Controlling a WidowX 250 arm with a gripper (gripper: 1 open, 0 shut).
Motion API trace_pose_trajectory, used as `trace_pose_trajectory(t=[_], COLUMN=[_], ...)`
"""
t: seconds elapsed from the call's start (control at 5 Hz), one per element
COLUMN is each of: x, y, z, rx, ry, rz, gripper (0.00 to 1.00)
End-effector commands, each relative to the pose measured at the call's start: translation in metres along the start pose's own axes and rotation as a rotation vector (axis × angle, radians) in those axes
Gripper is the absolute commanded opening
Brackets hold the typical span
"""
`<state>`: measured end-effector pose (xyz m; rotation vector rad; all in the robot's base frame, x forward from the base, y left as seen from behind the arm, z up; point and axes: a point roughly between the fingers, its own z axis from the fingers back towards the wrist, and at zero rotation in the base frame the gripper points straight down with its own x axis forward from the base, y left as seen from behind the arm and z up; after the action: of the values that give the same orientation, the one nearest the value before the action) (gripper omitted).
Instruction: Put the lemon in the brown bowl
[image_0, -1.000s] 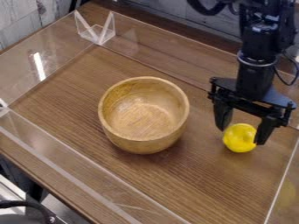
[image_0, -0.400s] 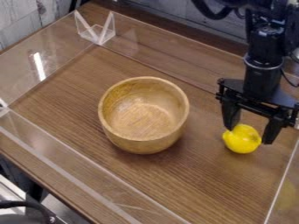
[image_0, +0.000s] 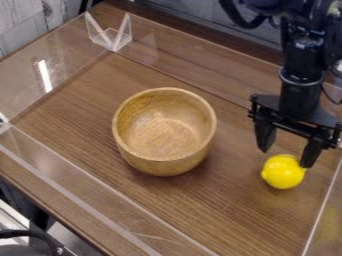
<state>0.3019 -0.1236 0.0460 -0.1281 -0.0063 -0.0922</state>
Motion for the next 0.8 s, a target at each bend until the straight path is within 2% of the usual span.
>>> trace_pose_trajectory(t=[0.0, 0.4, 0.6], x=[0.006, 0.006, 0.007], y=[-0.006, -0.005, -0.004], z=[0.007, -0.001, -0.004], rx=[-0.015, -0.02, -0.022], ry=[-0.045, -0.047, -0.05], rz=[-0.011, 0.001, 0.006], gripper=[1.0, 1.0, 0.0])
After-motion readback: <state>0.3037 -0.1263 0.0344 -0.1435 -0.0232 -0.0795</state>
